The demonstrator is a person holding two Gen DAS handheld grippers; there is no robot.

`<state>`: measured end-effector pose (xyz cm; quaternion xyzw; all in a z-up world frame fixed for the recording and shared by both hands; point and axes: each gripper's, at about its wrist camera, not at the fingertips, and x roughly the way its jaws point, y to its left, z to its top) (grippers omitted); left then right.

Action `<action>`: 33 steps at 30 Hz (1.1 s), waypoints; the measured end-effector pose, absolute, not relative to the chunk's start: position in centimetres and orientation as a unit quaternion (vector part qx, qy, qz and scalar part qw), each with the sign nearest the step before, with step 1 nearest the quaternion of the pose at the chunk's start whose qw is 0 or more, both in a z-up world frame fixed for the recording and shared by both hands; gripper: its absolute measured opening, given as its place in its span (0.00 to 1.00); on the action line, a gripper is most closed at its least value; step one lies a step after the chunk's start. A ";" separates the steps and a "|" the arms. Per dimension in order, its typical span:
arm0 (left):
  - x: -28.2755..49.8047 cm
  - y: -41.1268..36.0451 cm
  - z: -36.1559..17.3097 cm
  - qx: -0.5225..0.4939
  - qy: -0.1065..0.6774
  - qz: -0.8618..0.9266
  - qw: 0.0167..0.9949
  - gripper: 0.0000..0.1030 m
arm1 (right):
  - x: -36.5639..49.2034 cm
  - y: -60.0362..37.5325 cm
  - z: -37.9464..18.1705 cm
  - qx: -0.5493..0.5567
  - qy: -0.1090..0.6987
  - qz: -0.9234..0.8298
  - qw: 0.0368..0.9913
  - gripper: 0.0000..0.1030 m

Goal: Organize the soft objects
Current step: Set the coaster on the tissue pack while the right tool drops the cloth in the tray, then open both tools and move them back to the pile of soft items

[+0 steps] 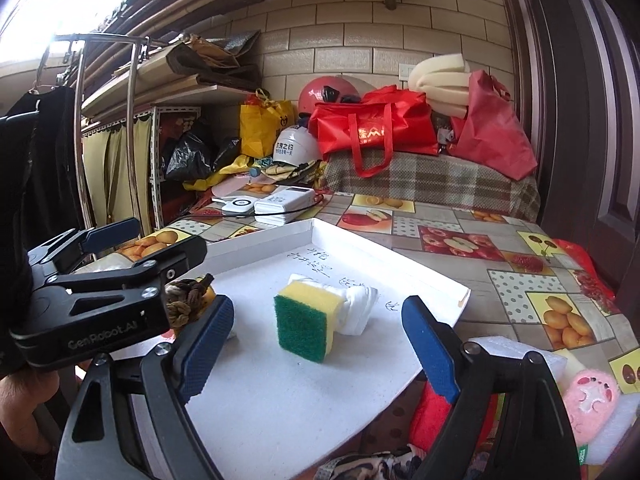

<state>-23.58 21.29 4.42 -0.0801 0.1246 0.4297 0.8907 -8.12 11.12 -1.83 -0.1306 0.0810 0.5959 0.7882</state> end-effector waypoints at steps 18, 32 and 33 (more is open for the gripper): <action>-22.3 17.3 4.9 -0.061 0.134 0.357 0.922 0.85 | -5.9 6.6 -1.8 -0.103 0.108 0.588 0.795 0.84; -16.0 8.3 4.6 0.036 0.219 0.162 0.962 0.85 | 3.8 -5.6 -0.5 -0.036 0.096 0.448 0.888 0.84; -15.2 7.5 4.4 0.050 0.230 0.154 0.960 0.85 | 4.7 -6.2 -0.5 -0.026 0.103 0.436 0.894 0.84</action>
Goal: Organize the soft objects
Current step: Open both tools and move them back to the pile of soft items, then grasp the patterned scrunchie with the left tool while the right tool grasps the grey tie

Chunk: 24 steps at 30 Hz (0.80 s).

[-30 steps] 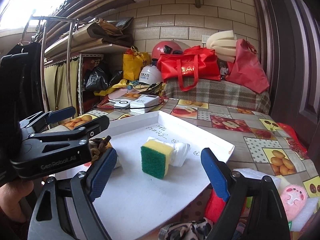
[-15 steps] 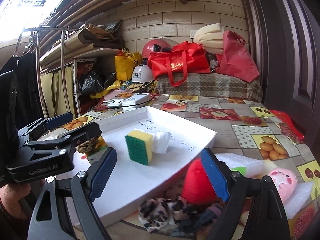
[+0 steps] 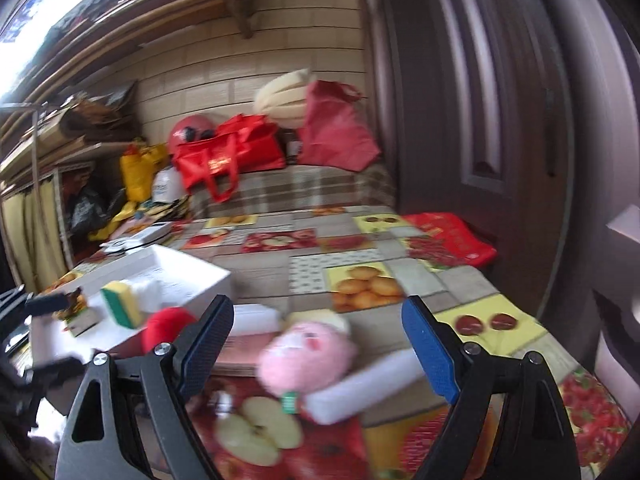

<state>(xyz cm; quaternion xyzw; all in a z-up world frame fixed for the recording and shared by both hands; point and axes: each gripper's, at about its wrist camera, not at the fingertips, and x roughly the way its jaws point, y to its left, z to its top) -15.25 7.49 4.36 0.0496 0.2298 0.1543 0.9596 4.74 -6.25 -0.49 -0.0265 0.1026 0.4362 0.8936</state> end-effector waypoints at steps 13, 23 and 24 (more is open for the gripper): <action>-10.6 5.9 2.2 -0.004 0.337 0.022 0.941 0.85 | 6.5 -7.3 -0.6 -0.005 0.122 0.432 0.894 0.84; -12.1 5.9 3.4 -0.033 0.312 0.031 0.949 0.85 | 8.3 -8.0 -0.9 0.034 0.159 0.429 0.889 0.84; -11.9 6.3 3.1 -0.040 0.322 0.038 0.945 0.85 | 8.3 -8.0 -0.9 0.034 0.161 0.429 0.888 0.84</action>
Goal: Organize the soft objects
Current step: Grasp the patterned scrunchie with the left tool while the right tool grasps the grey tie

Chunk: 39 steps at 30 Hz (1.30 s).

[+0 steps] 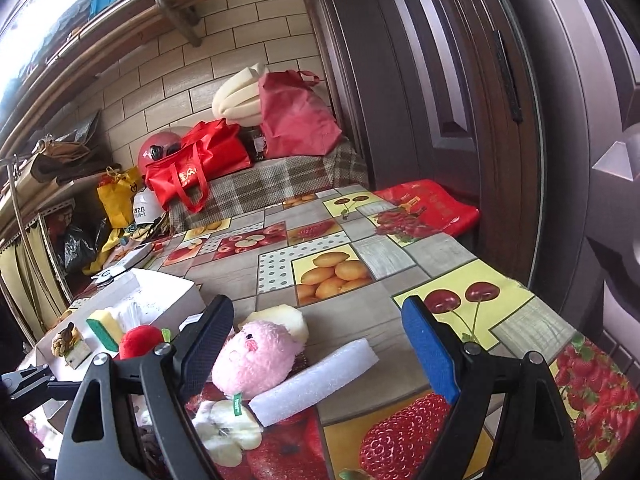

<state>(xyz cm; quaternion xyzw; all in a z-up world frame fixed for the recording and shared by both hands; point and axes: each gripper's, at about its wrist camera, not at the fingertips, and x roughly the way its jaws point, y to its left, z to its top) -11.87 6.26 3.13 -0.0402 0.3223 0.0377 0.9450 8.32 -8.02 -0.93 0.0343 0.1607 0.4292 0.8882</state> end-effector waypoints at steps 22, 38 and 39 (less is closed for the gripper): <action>-11.3 4.9 0.1 -0.016 0.434 0.017 0.900 0.52 | 2.1 1.3 -5.7 -0.213 0.299 0.622 0.691 0.40; -15.1 4.9 3.5 0.009 0.301 0.042 0.953 0.43 | 2.9 -4.0 -2.9 -0.049 0.211 0.621 0.754 0.27; -15.7 5.0 4.0 0.018 0.273 0.047 0.961 0.43 | 3.1 -4.2 -2.5 -0.036 0.195 0.613 0.765 0.29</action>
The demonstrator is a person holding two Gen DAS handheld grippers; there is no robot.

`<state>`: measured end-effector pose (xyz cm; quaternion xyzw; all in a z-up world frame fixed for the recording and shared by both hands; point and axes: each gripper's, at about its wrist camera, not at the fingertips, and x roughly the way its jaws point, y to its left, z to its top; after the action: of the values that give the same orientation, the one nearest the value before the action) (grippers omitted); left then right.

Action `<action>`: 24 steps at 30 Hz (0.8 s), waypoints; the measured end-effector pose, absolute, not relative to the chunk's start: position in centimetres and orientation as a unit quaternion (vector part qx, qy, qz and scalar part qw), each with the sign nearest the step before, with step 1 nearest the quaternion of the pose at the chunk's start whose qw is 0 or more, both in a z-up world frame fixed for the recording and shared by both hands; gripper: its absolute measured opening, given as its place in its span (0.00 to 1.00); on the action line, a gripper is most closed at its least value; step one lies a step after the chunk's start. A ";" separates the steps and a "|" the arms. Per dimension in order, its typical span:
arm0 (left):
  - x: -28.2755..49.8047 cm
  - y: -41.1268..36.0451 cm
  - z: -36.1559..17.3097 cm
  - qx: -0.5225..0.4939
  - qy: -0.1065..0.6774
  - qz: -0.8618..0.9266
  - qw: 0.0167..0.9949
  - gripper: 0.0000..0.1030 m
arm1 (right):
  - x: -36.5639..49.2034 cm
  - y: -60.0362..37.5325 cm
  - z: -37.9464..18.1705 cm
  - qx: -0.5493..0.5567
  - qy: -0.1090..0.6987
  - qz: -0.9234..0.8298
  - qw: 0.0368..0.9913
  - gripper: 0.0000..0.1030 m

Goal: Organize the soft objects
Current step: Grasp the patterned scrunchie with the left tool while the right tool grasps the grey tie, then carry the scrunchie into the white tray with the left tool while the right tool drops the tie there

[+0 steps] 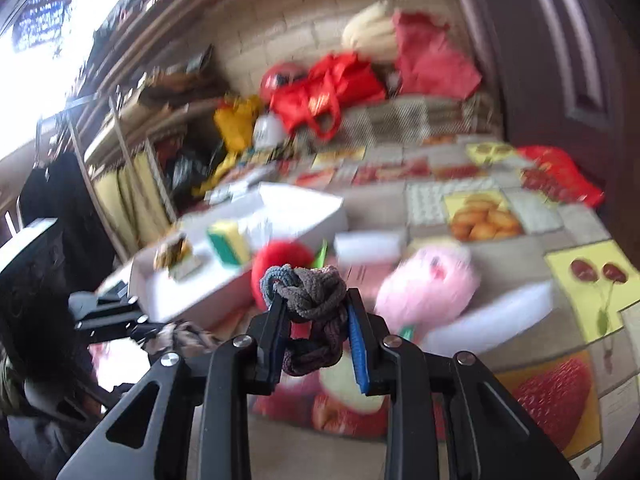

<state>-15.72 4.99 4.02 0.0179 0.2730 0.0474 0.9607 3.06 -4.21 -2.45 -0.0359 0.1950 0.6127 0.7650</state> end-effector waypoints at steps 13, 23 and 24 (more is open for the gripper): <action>-19.3 8.1 5.3 -0.008 0.166 0.143 0.976 0.43 | 1.6 -3.8 -1.3 -0.028 0.117 0.568 0.814 0.29; -20.5 8.3 5.7 -0.009 0.154 0.160 0.975 0.43 | 1.2 -3.7 -1.2 -0.036 0.108 0.570 0.814 0.29; -20.6 8.4 5.7 -0.009 0.153 0.166 0.974 0.43 | 1.2 -3.7 -1.2 -0.037 0.108 0.570 0.814 0.29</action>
<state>-20.64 8.40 5.74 -0.0093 0.1528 0.1664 0.9741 1.16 -3.73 -1.23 -0.0365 0.1078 0.5700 0.8137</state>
